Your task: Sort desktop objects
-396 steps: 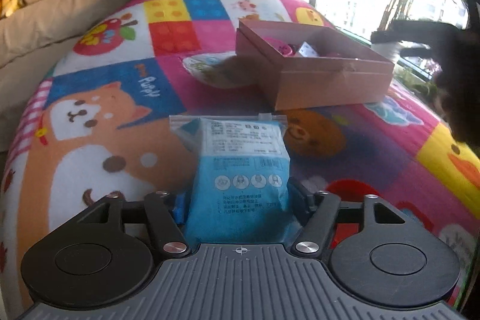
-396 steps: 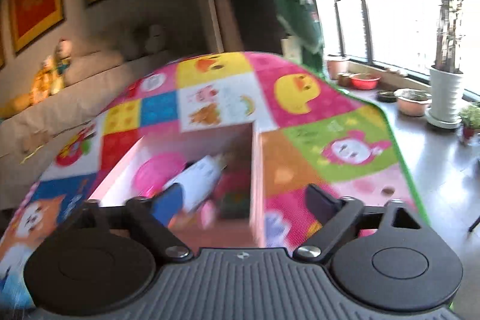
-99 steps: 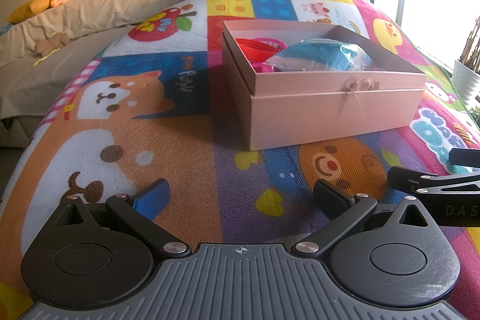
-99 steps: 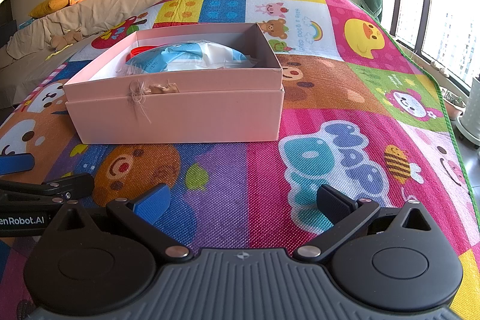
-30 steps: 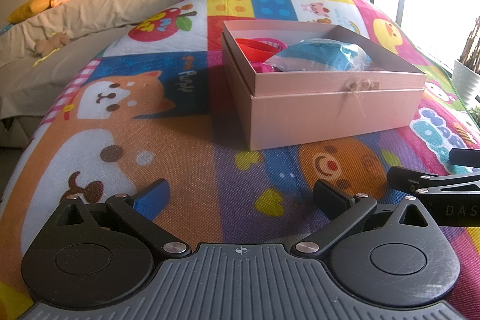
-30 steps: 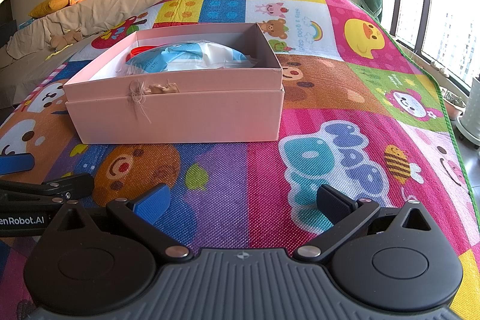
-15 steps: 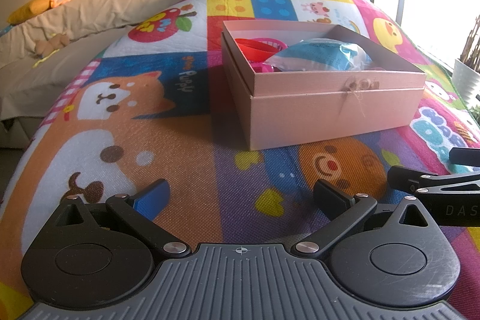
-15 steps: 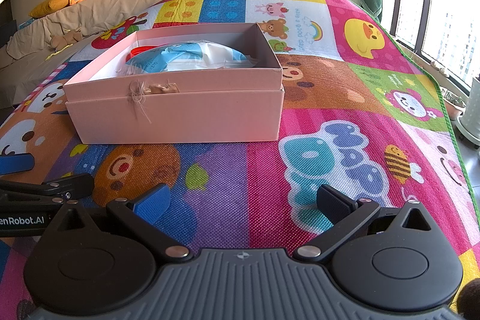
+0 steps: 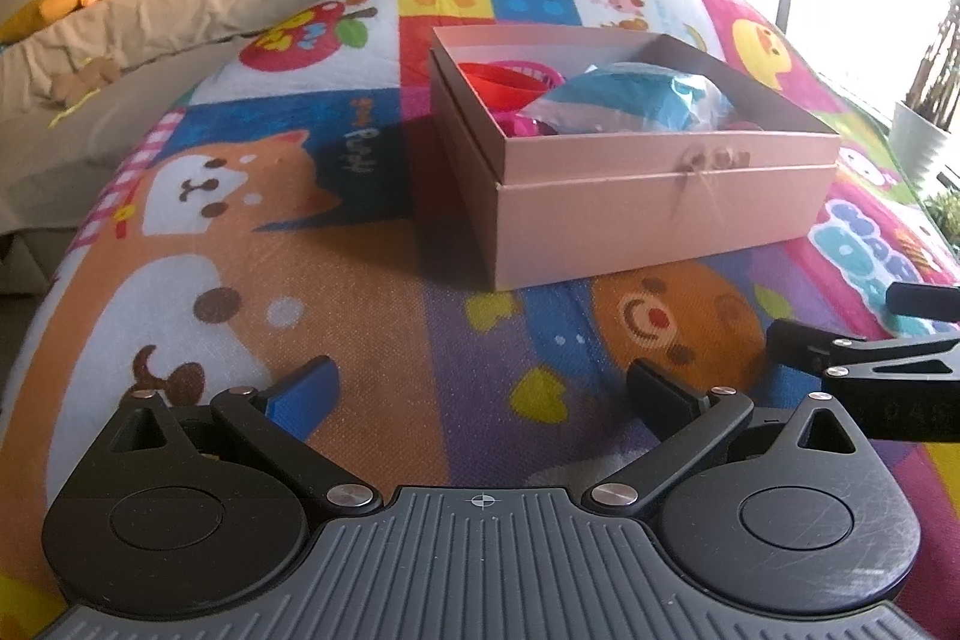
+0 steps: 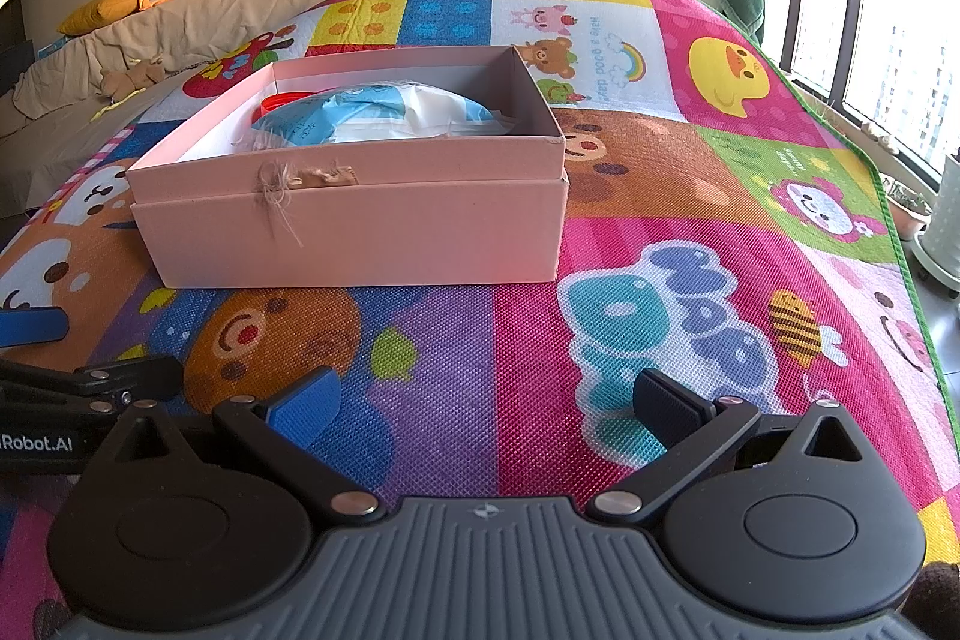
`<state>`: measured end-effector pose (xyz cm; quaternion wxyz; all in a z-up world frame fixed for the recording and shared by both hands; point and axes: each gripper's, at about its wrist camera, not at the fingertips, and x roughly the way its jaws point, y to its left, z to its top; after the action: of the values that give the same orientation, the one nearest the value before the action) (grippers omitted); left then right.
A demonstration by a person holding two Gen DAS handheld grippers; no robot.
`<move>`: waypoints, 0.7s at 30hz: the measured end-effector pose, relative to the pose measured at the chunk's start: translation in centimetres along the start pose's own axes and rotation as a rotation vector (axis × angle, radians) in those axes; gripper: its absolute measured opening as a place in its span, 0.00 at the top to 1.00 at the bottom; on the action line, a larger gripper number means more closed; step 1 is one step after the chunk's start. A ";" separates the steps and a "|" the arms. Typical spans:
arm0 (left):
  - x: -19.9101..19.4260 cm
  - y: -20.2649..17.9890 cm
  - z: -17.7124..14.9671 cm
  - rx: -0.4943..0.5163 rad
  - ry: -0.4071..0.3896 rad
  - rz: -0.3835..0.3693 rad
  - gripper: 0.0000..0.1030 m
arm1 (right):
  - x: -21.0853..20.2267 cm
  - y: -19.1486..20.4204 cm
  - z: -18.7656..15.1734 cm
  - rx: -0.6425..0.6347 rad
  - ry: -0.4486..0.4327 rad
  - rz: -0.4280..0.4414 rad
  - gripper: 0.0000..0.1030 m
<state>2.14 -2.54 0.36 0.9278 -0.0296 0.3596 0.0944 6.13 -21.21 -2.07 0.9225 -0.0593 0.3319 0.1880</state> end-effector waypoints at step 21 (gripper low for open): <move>-0.2 0.0 -0.5 -0.013 -0.029 0.009 0.00 | 0.0 0.0 0.0 0.000 0.000 0.000 0.00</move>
<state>1.66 -2.61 0.11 0.9324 -0.0328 0.3454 0.1013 6.16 -21.17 -2.07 0.9225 -0.0593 0.3319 0.1881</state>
